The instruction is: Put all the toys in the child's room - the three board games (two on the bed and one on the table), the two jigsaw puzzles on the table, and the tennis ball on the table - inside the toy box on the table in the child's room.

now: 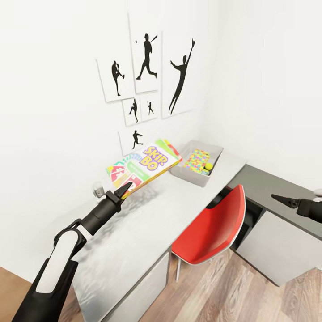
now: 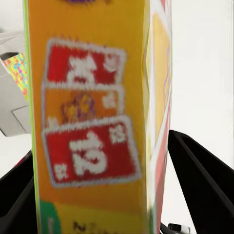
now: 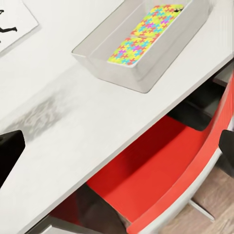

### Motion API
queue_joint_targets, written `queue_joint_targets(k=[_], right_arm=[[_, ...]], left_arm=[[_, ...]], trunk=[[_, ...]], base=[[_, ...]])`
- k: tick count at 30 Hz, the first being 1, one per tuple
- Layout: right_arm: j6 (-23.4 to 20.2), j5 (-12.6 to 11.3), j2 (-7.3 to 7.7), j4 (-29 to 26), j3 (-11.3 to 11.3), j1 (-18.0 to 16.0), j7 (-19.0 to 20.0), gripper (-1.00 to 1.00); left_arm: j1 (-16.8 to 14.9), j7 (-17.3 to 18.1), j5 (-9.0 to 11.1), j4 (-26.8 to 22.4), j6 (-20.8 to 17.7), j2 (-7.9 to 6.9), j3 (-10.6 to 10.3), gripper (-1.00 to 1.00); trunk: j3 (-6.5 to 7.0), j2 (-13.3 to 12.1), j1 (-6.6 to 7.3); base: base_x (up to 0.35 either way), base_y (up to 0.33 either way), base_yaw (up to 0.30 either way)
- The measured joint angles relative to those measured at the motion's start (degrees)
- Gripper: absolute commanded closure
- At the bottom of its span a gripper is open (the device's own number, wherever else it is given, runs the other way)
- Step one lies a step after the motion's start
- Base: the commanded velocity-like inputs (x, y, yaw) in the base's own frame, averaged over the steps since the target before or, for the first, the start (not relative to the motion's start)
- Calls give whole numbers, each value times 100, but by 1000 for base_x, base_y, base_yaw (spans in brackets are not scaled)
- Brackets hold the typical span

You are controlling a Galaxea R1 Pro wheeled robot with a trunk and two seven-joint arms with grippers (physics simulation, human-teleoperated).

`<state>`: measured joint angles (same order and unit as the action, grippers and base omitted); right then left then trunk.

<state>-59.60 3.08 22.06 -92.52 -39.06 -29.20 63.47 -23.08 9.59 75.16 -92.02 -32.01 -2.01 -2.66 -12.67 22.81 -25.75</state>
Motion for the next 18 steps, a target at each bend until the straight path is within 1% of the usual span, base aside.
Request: queue_joint_targets(k=[4,7,18], right_arm=[[0,0,0,0,0,1,0,-100],[0,0,-4,0,0,2,0,-100],[-1,1,9,3,1,1,5,-100]], left_arm=[[20,72,-7,1,6,-18,31,100],[23,71,-15,1,4,-21,30,100],[26,61,-87,1,5,-23,21,100]], trunk=[[36,0,0],[64,-1,-1],[160,-1,-3]], base=[[-4,-3,-71],[-96,-62,-70],[-220,-142,-53]])
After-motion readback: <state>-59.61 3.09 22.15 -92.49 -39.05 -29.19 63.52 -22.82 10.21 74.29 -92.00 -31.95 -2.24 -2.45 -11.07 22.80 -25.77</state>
